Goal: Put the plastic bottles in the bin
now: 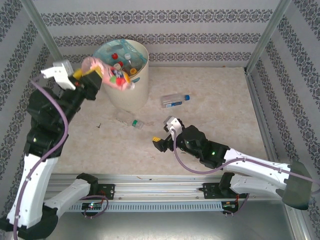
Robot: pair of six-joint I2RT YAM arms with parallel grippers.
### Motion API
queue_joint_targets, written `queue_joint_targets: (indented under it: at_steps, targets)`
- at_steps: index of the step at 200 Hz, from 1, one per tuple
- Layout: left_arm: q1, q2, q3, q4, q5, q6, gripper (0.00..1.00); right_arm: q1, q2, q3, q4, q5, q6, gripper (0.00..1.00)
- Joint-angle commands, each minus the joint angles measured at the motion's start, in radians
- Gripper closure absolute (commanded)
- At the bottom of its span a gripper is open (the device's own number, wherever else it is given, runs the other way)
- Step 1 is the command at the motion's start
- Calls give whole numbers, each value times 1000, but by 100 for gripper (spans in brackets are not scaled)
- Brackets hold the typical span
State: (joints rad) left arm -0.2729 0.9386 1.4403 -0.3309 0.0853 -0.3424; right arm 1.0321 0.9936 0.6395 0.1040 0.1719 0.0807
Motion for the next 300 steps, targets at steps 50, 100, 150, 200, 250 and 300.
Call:
queue_joint_targets:
  at_steps: [50,100,150,200,250,300]
  targets:
    - [87,493,355,53,-68,268,69,3,14,60,-52,-11,-5,9]
    - [100,767,528,24,-13,306,69,3,15,68,-68,-45,21,9]
    - [102,892,548,0,-47,378,69,3,-12,40,-78,-32,47,10]
    - [124,974,524,-43,-85,416,68,3,-6,33,-79,-27,75,9]
    - [132,1005,529,0,-97,424,69,3,10,51,-87,-43,93,10]
    - [133,1075,516,-53,-19,366,69,3,17,57,-95,-38,91,10]
